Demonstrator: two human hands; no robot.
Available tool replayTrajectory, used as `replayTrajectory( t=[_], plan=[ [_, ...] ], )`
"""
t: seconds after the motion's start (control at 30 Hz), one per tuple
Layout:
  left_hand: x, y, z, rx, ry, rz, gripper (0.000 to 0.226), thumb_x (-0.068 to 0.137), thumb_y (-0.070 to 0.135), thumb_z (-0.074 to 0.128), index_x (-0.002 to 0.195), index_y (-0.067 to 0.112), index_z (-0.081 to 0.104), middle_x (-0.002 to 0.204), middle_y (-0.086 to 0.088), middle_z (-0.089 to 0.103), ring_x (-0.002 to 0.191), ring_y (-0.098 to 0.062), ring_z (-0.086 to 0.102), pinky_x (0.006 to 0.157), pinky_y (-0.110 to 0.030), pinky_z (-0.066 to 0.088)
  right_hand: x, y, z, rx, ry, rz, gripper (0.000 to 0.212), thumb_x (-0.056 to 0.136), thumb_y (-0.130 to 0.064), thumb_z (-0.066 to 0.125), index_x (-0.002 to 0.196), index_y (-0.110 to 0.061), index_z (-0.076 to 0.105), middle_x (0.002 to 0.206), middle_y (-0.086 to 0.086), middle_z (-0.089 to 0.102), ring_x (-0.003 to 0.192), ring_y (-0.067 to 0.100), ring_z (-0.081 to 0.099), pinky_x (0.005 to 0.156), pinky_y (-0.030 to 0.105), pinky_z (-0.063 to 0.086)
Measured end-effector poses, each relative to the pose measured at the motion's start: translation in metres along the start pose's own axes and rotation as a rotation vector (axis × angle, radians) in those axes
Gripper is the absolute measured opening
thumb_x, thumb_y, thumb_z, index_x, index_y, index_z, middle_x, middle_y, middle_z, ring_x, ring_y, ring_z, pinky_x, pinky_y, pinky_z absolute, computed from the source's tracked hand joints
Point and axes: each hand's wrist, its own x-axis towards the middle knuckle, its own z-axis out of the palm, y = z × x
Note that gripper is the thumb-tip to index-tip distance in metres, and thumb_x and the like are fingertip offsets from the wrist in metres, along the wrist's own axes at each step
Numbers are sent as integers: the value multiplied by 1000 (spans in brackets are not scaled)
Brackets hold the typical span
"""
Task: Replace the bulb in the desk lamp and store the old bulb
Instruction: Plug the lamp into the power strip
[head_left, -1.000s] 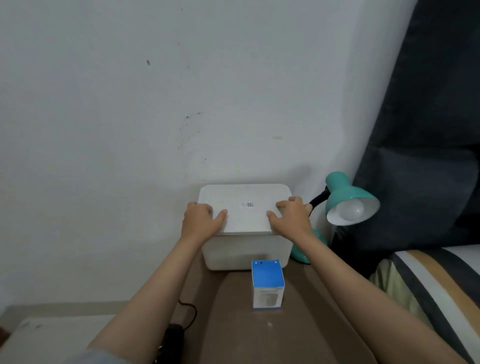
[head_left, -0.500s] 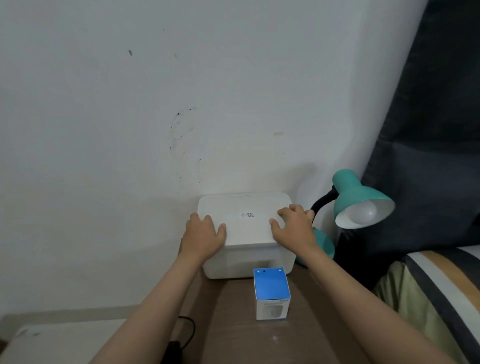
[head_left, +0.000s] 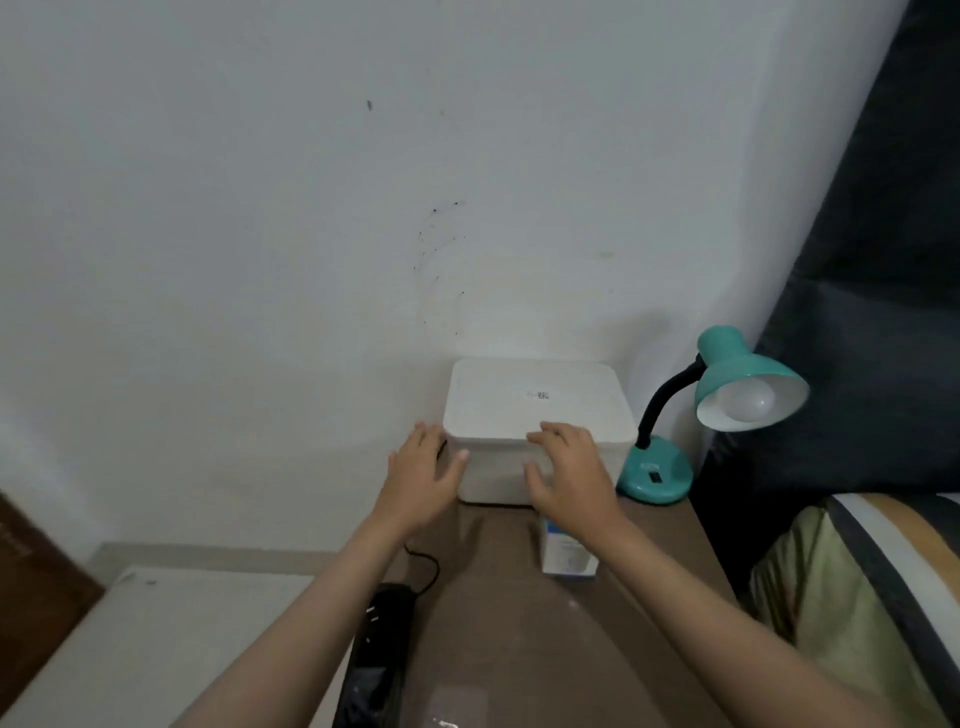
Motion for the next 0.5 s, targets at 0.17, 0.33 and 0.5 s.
replayTrajectory(
  t=[0.17,0.33,0.5],
  plan=[
    [-107,-45,3,-60,108,-139,70,84,48,55,138,8,39,147,-15,36,138,-26,28,111,-32,22,-68,-47,48,425,-114,251,4,82,-15,68,86,-16,69,79,-7,66,74,6,61,70,12,45],
    [-196,-76,17,-44,67,-260,90,65,65,47,139,15,36,146,-11,33,135,-26,31,107,-31,28,-100,-72,107,851,-281,979,10,81,-20,70,77,-13,63,64,6,63,56,20,54,50,28,42],
    [-223,-84,34,-67,63,-246,79,79,51,54,143,13,28,150,-9,27,137,-22,27,106,-24,25,-92,-95,133,948,-370,1167,14,83,-19,71,81,-12,58,73,7,62,58,17,55,48,25,42]
  ],
)
